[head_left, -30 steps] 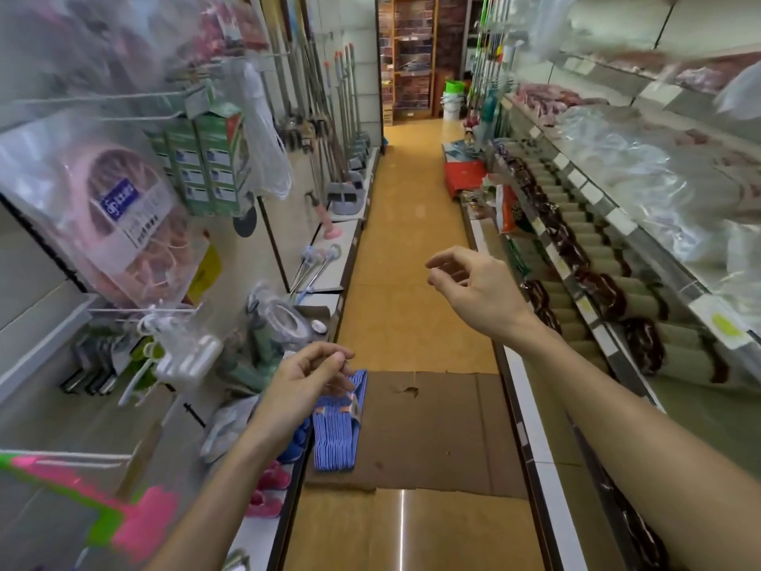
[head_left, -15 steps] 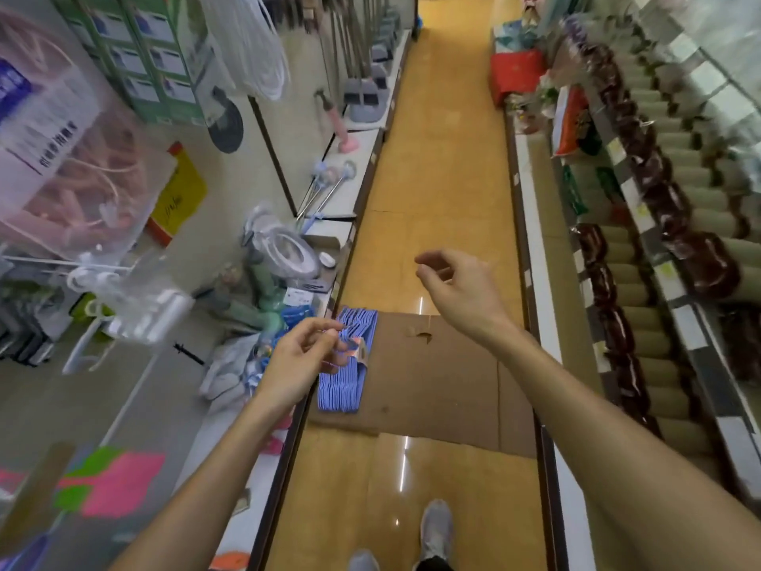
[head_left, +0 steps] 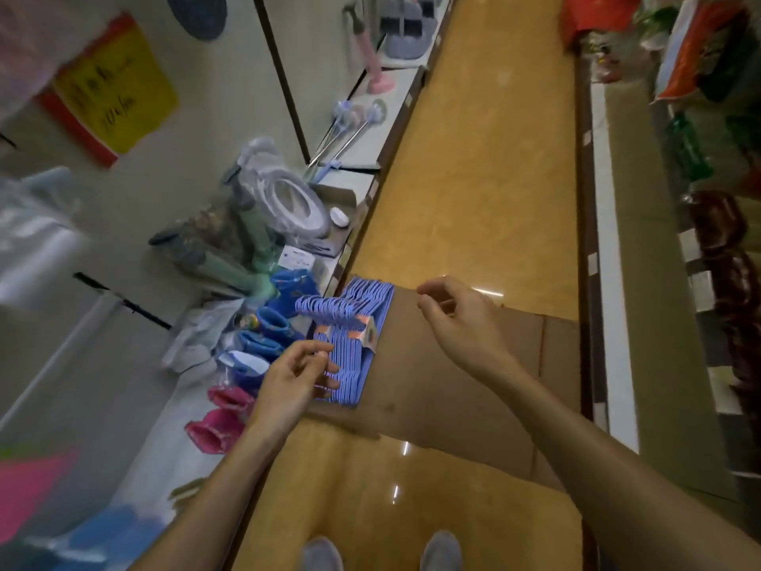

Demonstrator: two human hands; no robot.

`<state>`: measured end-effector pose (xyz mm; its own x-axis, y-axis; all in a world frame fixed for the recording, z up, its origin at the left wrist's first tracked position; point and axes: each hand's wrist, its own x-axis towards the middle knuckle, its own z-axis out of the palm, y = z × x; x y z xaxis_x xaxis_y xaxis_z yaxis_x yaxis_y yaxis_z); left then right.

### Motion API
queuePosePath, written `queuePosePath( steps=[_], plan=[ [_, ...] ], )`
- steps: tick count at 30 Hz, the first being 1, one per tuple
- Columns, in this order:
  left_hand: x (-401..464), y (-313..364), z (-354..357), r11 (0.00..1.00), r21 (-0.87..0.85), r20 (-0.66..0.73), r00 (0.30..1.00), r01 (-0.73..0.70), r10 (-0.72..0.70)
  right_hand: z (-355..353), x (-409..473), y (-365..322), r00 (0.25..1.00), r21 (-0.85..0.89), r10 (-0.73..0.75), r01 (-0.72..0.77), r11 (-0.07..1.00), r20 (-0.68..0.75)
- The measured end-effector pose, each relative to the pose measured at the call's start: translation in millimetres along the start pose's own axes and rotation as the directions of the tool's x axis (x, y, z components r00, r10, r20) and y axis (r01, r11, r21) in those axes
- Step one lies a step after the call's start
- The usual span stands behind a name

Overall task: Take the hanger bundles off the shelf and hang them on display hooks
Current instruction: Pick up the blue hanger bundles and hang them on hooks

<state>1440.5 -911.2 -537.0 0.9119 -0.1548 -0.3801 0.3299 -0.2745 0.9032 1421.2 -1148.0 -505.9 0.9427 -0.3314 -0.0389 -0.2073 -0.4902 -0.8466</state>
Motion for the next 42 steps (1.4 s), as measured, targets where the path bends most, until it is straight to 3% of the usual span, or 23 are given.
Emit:
queuePosePath(
  steps=[8, 17, 20, 24, 29, 34, 39, 42],
  plan=[
    [99, -158, 0, 0.998, 0.066, -0.011, 1.0, -0.008, 0.009, 120, 44, 128, 0.998, -0.07, -0.06, 0.061, 0.996, 0.007],
    [219, -318, 17, 0.962, 0.225, 0.062, 0.988, -0.152, 0.142, 253, 87, 258, 0.981, -0.235, -0.184, 0.194, 0.952, 0.065],
    [249, -355, 15, 0.911, 0.356, 0.109, 0.978, -0.207, 0.18, 282, 101, 289, 0.979, -0.27, -0.194, 0.205, 0.941, 0.065],
    [281, -394, 8, 0.736, 0.599, 0.12, 0.944, -0.316, 0.308, 309, 119, 319, 0.98, -0.269, -0.192, 0.197, 0.943, 0.045],
    [327, -431, 3, 0.744, 0.632, 0.025, 0.965, -0.218, 0.261, 341, 143, 338, 0.978, -0.283, -0.205, 0.206, 0.937, 0.034],
    [362, -457, -1, 0.851, 0.525, -0.105, 0.993, 0.004, 0.06, 390, 157, 372, 0.982, -0.246, -0.032, 0.078, 0.966, 0.186],
    [375, -472, -4, 0.93, 0.364, -0.1, 0.995, 0.046, -0.01, 434, 151, 415, 0.935, -0.018, 0.236, -0.24, 0.971, 0.266],
    [379, -480, -5, 0.95, 0.31, -0.077, 0.997, 0.045, -0.022, 455, 150, 430, 0.902, 0.083, 0.308, -0.347, 0.934, 0.304]
  ],
)
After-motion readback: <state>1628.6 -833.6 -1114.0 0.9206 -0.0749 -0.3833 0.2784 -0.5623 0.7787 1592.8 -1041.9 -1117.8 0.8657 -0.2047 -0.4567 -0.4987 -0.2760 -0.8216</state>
